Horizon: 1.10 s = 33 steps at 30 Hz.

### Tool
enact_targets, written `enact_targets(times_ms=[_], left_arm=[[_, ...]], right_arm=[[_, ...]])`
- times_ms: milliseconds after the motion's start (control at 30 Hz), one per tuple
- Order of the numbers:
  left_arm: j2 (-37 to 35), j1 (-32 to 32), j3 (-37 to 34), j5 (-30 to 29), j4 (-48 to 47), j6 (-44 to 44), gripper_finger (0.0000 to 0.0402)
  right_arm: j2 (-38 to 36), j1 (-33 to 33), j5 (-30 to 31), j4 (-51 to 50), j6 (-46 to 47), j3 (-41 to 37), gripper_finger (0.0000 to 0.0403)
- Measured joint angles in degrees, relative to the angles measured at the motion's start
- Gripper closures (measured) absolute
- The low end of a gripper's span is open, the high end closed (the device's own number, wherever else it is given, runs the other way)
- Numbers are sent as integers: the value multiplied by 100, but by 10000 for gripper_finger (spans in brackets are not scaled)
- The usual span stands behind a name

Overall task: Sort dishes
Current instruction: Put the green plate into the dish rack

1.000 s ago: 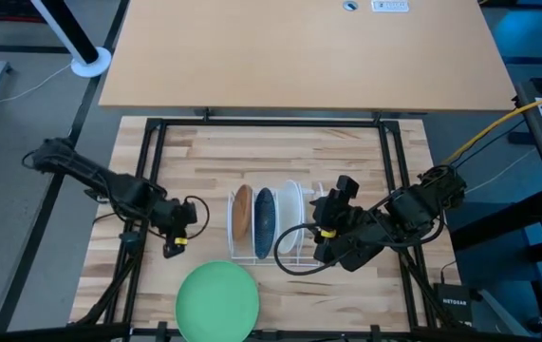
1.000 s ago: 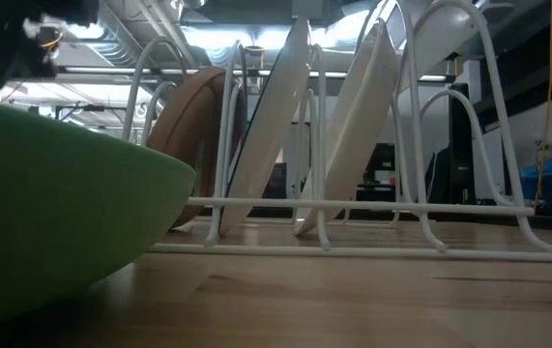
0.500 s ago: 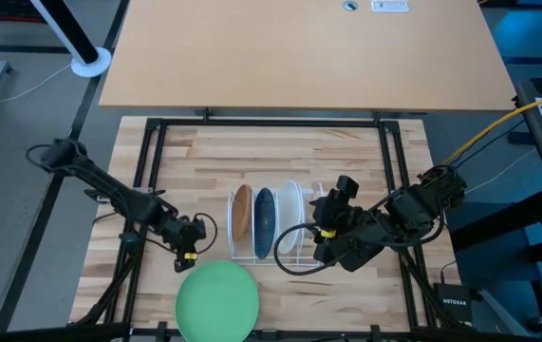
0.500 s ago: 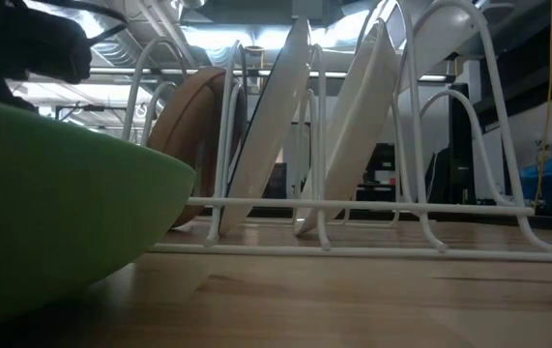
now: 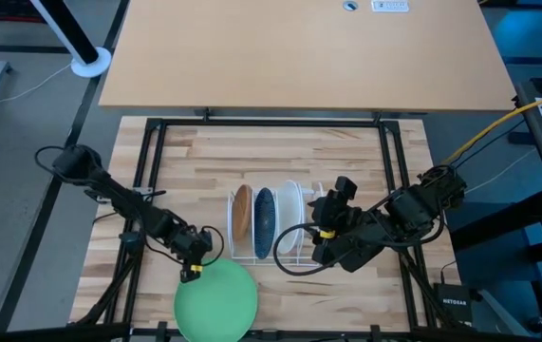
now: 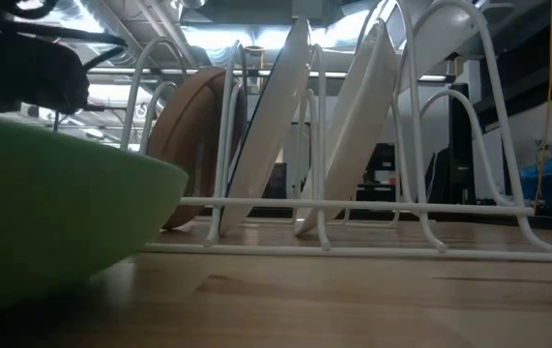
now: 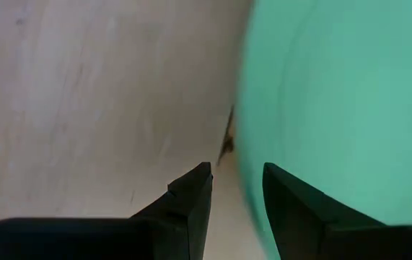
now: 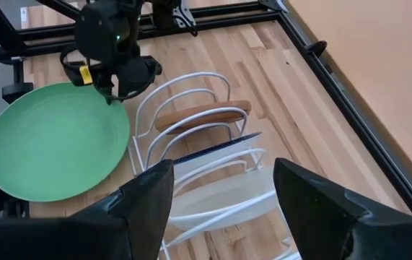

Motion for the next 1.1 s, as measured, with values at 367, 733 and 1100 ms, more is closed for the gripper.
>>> enact_targets(times_ms=[367,733,1100], left_arm=[[383,0,0,-4,402,234,291],[377,2,15,168,478,277,391],[122,-124,430,692,391,1113,398]], right_arm=[[5,0,2,89,-2,-491,158],[2,0,21,471,-17,-761,158],[2,-1,116,511,-211,-739,158]])
